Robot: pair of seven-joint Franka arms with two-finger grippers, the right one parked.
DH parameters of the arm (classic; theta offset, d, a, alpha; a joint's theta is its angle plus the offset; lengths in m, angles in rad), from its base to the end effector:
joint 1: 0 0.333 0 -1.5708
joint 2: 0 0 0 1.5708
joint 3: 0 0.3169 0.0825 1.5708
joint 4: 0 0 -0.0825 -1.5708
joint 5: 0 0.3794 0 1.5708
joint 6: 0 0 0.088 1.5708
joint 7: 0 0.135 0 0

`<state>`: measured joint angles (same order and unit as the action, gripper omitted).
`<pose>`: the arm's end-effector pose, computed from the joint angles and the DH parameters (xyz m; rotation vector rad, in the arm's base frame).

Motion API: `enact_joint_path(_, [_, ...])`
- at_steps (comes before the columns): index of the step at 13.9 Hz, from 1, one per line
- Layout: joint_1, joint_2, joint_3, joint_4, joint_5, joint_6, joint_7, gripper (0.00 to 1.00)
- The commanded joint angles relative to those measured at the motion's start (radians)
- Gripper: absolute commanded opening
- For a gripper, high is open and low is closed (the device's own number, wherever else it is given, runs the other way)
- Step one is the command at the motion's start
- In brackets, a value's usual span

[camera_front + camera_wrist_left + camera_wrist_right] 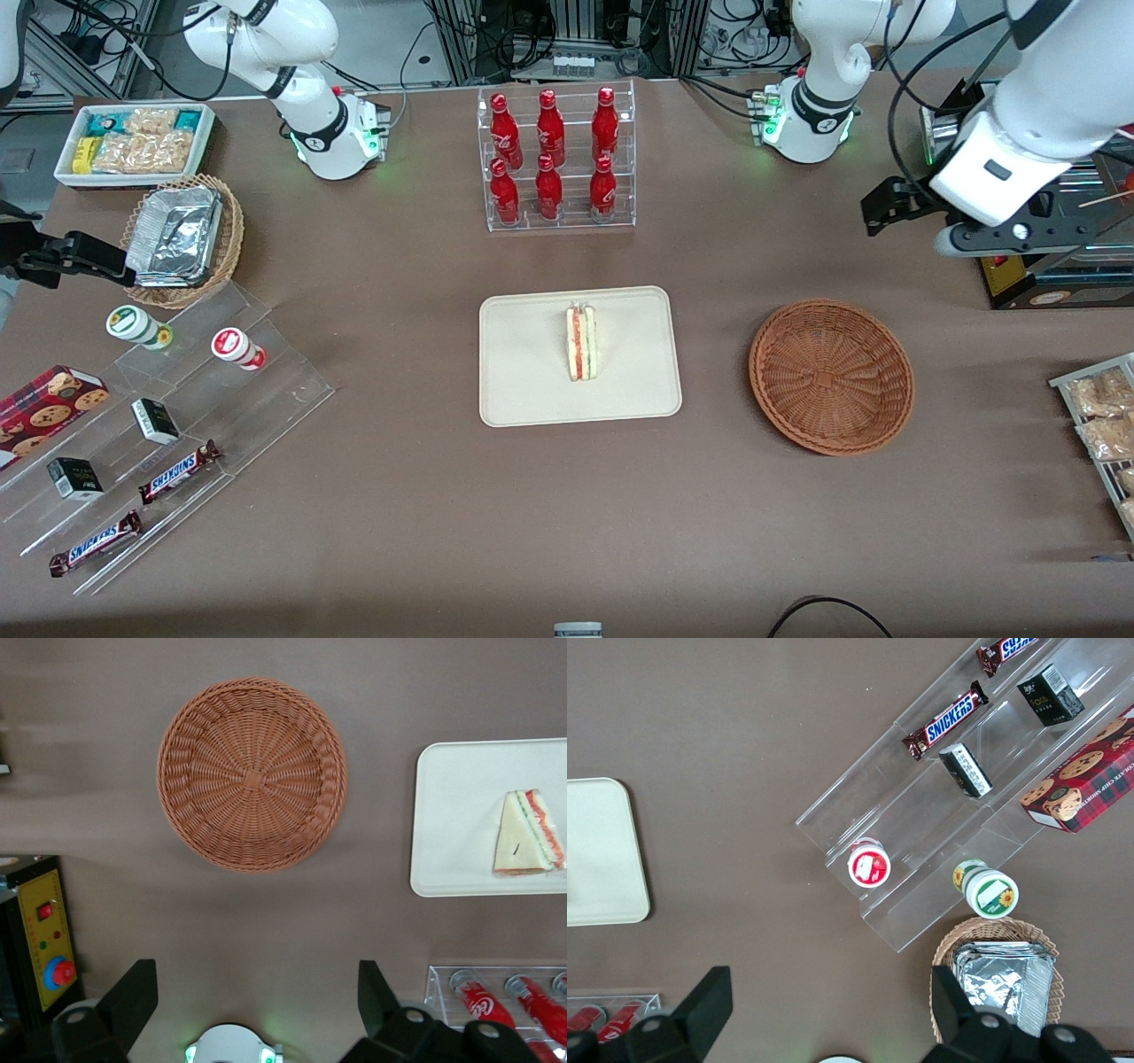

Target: Place sandwich from basket to tray

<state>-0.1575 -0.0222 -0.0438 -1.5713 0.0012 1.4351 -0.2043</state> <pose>0.5144 -0.1051 0.5982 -3.1117 -0.0049 0.1733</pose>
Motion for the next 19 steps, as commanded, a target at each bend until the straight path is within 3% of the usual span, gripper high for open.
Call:
enact_joint_path(1, [0.059, -0.019, -0.007, -0.019, -0.012, -0.013, 0.113, 1.00])
enact_joint_path(19, [0.130, 0.067, -0.010, 0.108, -0.007, -0.004, 0.137, 1.00])
